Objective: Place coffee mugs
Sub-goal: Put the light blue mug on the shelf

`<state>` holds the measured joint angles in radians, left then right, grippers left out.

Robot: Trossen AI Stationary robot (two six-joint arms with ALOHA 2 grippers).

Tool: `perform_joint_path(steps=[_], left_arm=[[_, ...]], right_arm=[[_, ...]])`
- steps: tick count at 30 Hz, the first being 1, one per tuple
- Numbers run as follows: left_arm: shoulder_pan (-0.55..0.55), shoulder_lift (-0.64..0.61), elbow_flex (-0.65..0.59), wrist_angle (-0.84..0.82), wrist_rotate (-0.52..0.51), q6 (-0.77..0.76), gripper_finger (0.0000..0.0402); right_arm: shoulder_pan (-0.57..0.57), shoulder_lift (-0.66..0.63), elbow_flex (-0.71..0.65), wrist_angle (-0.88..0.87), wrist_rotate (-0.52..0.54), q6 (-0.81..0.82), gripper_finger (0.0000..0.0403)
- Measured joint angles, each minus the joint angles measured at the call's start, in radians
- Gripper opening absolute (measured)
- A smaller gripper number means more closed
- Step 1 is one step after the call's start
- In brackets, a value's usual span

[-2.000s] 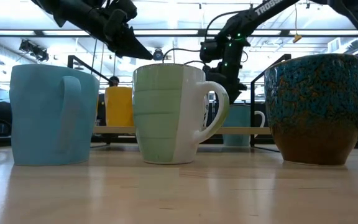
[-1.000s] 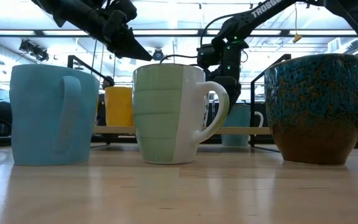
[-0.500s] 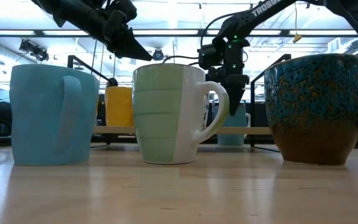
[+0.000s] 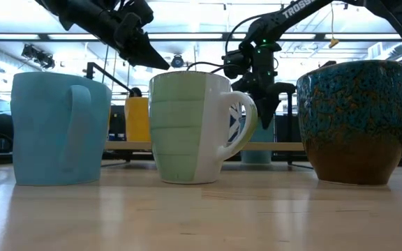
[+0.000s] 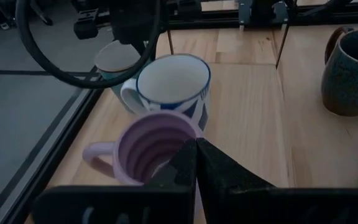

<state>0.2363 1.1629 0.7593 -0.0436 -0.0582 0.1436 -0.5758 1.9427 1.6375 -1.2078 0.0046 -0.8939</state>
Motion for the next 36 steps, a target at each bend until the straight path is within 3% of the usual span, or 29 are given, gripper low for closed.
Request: perform_joint_path(steps=[16, 21, 36], left_arm=[[0.0, 0.0, 0.0, -0.007, 0.0, -0.001, 0.0014], [0.0, 0.0, 0.0, -0.006, 0.0, -0.002, 0.0014], [0.0, 0.0, 0.0, -0.005, 0.0, -0.002, 0.0014]], right_arm=[[0.002, 0.0, -0.002, 0.022, 0.003, 0.155, 0.0129], [0.01, -0.002, -0.002, 0.011, 0.053, 0.232, 0.0161], [0.014, -0.007, 0.11, 0.029, -0.009, 0.557, 0.0193]])
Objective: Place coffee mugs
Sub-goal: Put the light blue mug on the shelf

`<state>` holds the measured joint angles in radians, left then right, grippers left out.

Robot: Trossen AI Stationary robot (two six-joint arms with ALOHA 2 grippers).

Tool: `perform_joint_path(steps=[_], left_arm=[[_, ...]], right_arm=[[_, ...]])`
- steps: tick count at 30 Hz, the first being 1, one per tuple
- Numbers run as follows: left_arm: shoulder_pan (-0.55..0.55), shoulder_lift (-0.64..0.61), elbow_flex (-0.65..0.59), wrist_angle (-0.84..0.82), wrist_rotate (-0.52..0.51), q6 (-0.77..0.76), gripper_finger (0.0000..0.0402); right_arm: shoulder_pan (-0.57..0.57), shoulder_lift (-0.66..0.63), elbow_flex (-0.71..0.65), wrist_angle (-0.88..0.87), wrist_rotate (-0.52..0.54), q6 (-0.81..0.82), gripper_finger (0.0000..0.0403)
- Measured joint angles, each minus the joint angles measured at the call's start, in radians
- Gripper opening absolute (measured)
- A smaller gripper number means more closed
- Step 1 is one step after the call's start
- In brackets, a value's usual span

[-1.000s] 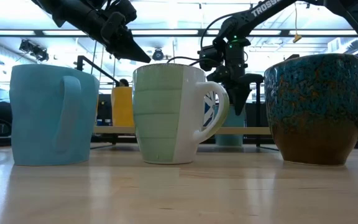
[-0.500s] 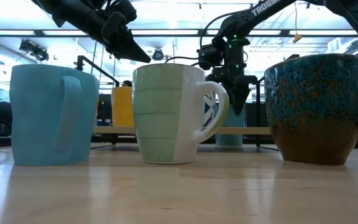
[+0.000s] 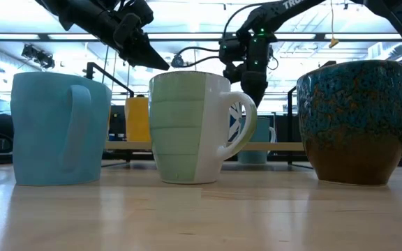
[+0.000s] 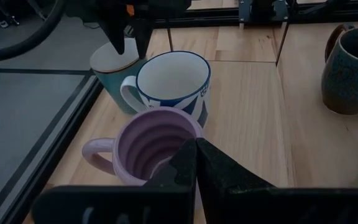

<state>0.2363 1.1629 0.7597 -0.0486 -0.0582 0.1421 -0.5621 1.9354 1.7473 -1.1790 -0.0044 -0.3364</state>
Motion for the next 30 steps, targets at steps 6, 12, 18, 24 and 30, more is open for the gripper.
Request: perform_joint_path(steps=[6, 12, 18, 24, 30], left_arm=[[0.0, 0.0, 0.0, 0.0, 0.0, 0.0, 0.0014], [0.0, 0.0, 0.0, 0.0, 0.0, -0.001, 0.0014], [0.0, 0.0, 0.0, 0.0, 0.0, -0.004, 0.0014], [0.0, 0.0, 0.0, 0.0, 0.0, -0.008, 0.0014], [0.0, 0.0, 0.0, 0.0, 0.0, -0.008, 0.0014]], right_arm=[[0.008, 0.0, -0.018, 0.049, -0.013, -0.003, 0.0221], [0.012, 0.0, -0.019, 0.105, -0.073, 0.045, 0.024], [0.008, 0.008, -0.045, 0.13, -0.071, 0.054, 0.0235], [-0.003, 0.009, -0.08, 0.15, -0.068, 0.05, 0.0225], [-0.022, 0.009, -0.139, 0.156, -0.067, 0.047, 0.0183]])
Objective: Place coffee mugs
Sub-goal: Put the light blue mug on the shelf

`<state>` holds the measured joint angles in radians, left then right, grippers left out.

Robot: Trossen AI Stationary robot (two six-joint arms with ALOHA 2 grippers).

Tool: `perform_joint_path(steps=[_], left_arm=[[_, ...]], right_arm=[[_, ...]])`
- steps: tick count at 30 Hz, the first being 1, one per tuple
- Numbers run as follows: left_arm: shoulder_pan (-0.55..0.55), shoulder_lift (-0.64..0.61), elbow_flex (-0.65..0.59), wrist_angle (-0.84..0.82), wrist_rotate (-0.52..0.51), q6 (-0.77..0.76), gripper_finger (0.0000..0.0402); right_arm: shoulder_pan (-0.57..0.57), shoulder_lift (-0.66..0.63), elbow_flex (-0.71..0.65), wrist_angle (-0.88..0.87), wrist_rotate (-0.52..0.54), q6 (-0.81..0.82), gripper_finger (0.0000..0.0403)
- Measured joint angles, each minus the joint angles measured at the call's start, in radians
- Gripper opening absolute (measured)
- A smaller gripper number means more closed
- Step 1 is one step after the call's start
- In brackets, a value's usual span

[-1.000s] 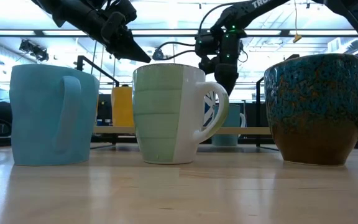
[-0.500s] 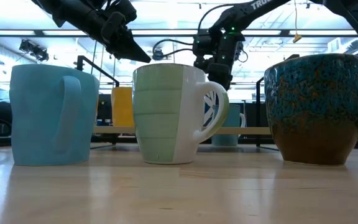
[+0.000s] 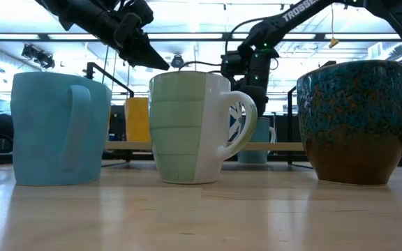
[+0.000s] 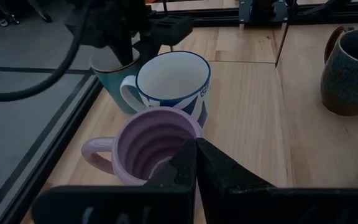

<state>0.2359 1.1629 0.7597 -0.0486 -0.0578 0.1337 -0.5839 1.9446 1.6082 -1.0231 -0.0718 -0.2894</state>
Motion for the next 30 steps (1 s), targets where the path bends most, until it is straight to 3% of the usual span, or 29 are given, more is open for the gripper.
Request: perform_joint_path(steps=[13, 19, 30], left_arm=[[0.0, 0.0, 0.0, 0.001, 0.0, -0.019, 0.0014], [0.0, 0.0, 0.0, 0.0, 0.0, -0.018, 0.0014], [0.0, 0.0, 0.0, -0.006, 0.0, -0.018, 0.0014]], right_arm=[[0.0, 0.0, -0.019, -0.004, 0.021, -0.156, 0.0036], [0.008, -0.001, -0.014, -0.048, 0.027, -0.269, 0.0033], [0.093, -0.035, 0.009, -0.147, 0.156, -0.499, 0.0036]])
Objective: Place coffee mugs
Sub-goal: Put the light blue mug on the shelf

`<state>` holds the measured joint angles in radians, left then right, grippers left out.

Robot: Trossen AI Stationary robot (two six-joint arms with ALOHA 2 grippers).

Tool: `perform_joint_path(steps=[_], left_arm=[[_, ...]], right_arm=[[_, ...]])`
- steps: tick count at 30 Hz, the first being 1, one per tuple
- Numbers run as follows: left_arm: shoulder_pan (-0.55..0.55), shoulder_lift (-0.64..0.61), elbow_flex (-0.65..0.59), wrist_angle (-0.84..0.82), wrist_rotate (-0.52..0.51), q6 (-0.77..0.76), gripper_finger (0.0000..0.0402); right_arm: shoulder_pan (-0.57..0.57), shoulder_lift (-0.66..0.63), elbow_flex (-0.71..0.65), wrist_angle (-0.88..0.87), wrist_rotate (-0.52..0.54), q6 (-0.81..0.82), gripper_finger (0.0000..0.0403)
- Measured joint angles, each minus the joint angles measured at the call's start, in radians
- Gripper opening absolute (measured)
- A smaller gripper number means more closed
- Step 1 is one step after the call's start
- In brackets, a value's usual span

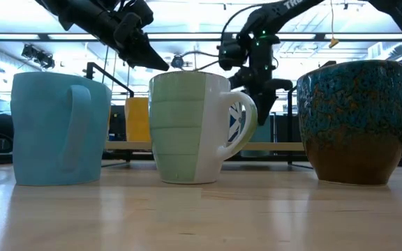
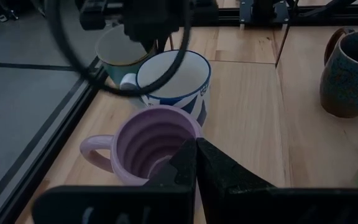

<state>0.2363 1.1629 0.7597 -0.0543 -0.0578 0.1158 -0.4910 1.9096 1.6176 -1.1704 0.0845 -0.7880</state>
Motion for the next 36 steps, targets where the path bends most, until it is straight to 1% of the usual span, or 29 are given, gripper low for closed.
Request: perform_joint_path(steps=[8, 11, 19, 25, 27, 32, 36], left_arm=[[0.0, 0.0, 0.0, -0.008, 0.0, 0.0, 0.0014], [0.0, 0.0, 0.0, -0.009, 0.0, 0.0, 0.0014], [0.0, 0.0, 0.0, -0.01, 0.0, -0.001, 0.0014], [0.0, 0.0, 0.0, -0.01, 0.0, -0.001, 0.0014], [0.0, 0.0, 0.0, -0.01, 0.0, -0.001, 0.0014], [0.0, 0.0, 0.0, -0.011, 0.0, -0.001, 0.0014], [0.0, 0.0, 0.0, -0.011, 0.0, -0.001, 0.0014]], right_arm=[[0.014, -0.093, 0.0, -0.004, -0.001, -0.074, 0.0036], [0.028, -0.124, 0.0, -0.02, -0.013, -0.077, 0.0036], [0.07, -0.175, 0.001, -0.086, -0.073, -0.028, 0.0036], [0.094, -0.178, 0.0, -0.134, -0.105, 0.02, 0.0036], [0.105, -0.18, -0.014, -0.12, -0.125, 0.026, 0.0036], [0.143, -0.18, -0.072, -0.125, -0.096, 0.058, 0.0035], [0.164, -0.209, -0.129, -0.059, -0.097, 0.063, 0.0035]])
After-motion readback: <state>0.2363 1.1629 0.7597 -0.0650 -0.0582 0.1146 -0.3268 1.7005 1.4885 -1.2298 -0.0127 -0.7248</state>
